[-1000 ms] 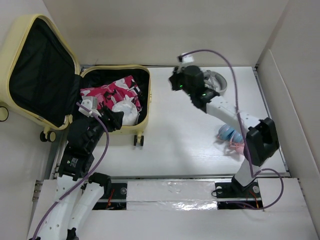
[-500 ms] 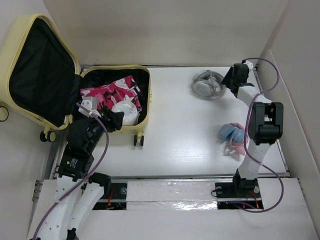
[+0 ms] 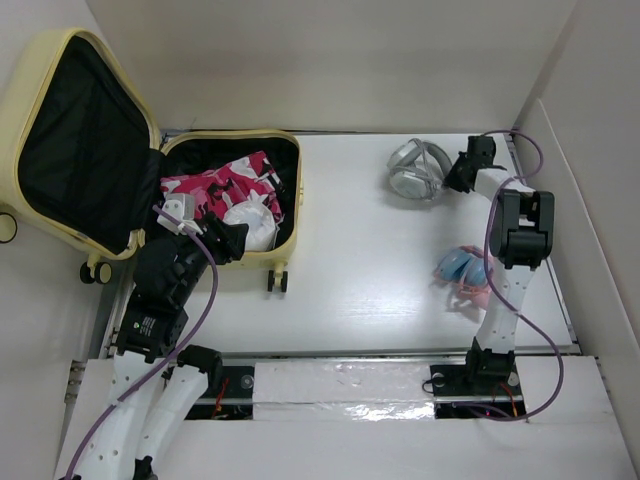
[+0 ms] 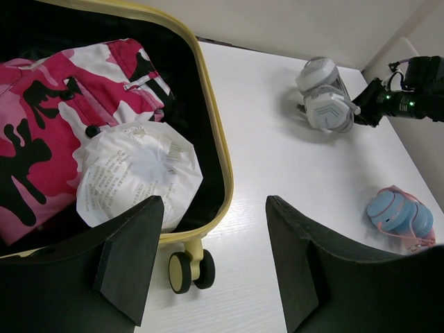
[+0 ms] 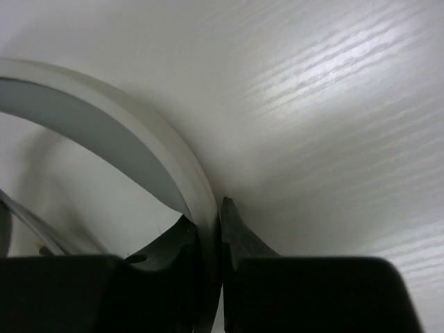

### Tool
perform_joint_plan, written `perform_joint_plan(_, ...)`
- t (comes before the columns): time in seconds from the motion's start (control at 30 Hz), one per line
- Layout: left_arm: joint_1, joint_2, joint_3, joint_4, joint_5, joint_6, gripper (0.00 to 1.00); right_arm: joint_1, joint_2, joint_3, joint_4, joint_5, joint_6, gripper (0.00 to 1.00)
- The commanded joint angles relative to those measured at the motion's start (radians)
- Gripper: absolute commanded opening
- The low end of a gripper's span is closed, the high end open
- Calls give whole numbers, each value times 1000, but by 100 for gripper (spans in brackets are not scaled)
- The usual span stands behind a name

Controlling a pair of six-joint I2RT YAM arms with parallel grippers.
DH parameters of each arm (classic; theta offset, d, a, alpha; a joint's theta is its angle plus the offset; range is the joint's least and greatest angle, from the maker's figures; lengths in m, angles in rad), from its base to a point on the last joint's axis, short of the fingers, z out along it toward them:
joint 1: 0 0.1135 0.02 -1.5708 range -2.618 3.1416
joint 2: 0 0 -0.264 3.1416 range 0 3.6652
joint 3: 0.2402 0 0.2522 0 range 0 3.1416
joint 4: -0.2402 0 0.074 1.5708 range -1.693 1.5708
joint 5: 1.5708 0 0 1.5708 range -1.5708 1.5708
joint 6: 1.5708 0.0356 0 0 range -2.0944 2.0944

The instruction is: Pack the luggage

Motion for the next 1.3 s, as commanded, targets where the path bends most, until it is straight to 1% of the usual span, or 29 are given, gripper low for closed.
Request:
perform_joint_plan(0.0, -3, -11, 17, 47, 9, 3, 58, -23, -61, -49, 57, -126, 31, 5)
perform_joint_plan(0.03, -3, -11, 17, 47, 11, 3, 58, -23, -95, -87, 100, -143, 42, 1)
perform_joint_plan(0.07, -3, -9, 19, 48, 12, 2, 58, -23, -171, -129, 214, -175, 53, 0)
perform_joint_plan(0.13, -3, -3, 19, 51, 17, 2, 58, -23, -251, -207, 292, -206, 71, 0)
perform_joint_plan(0.17, -3, -5, 17, 51, 18, 2, 58, 12, -317, -209, 300, -213, 65, 0)
perform_joint_plan(0.23, -3, -11, 16, 50, 20, 0, 58, 64, -371, -181, 282, -218, 21, 0)
perform_joint_plan(0.27, -3, -11, 17, 50, 18, 0, 58, 132, -394, -169, 271, -214, 4, 0)
perform_joint_plan(0.37, -3, -8, 16, 48, 14, -3, 58, 252, -439, -116, 249, -181, -38, 0)
perform_joint_plan(0.4, -3, -11, 14, 48, 14, -4, 58, 335, -437, -93, 245, -175, -44, 0)
perform_joint_plan(0.47, -3, -12, 14, 50, 9, -6, 58, 417, -403, -9, 228, -161, -45, 0)
perform_joint_plan(0.5, -3, -11, 16, 50, 5, -9, 58, 494, -384, 27, 229, -143, -33, 0)
perform_joint_plan(0.57, -3, -8, 16, 48, 0, -13, 58, 565, -289, 125, 225, -120, -19, 0)
perform_joint_plan(0.6, -3, -12, 14, 48, 0, -15, 58, 630, -244, 277, 185, -90, -12, 0)
perform_joint_plan(0.63, -3, -12, 14, 50, -2, -15, 58, 661, -194, 367, 145, -60, -12, 0)
perform_joint_plan(0.67, -3, -12, 14, 50, -2, -15, 58, 688, -81, 462, 86, -33, -12, 0)
perform_joint_plan(0.7, -3, -11, 14, 50, -3, -15, 58, 713, -19, 662, 52, 4, -2, 0)
perform_joint_plan(0.73, -3, -8, 13, 48, -2, -15, 58, 752, 44, 763, 27, 38, 7, 2)
perform_joint_plan(0.77, -3, -8, 11, 51, 1, -15, 58, 770, 162, 853, 10, 52, 22, 2)
perform_joint_plan(0.83, -3, -8, 11, 56, 8, -15, 57, 793, 253, 1019, 36, 99, 74, 4)
perform_joint_plan(0.87, -3, -6, 11, 57, 9, -16, 57, 802, 279, 1029, 62, 118, 106, 4)
perform_joint_plan(0.9, -3, -5, 11, 56, 9, -16, 57, 802, 299, 1014, 126, 153, 176, 3)
perform_joint_plan(0.93, -3, -5, 10, 54, 8, -16, 57, 811, 296, 939, 165, 165, 215, 4)
perform_joint_plan(1.0, -3, -6, 10, 56, 11, -16, 57, 823, 304, 885, 261, 196, 309, 5)
perform_joint_plan(1.03, -3, -9, 11, 57, 11, -16, 57, 833, 322, 891, 263, 211, 314, 6)
perform_joint_plan(1.1, -3, -9, 14, 53, 3, -16, 57, 857, 365, 984, 229, 257, 295, 7)
perform_joint_plan(1.13, -3, -11, 14, 51, -2, -16, 57, 857, 396, 1006, 225, 267, 294, 13)
perform_joint_plan(1.2, -3, -17, 13, 50, -3, -16, 57, 857, 399, 1003, 240, 250, 298, 25)
perform_joint_plan(1.23, -3, -18, 13, 51, -3, -16, 57, 857, 382, 970, 255, 245, 292, 37)
perform_joint_plan(1.27, -3, -18, 14, 50, -3, -16, 57, 857, 367, 949, 257, 245, 279, 45)
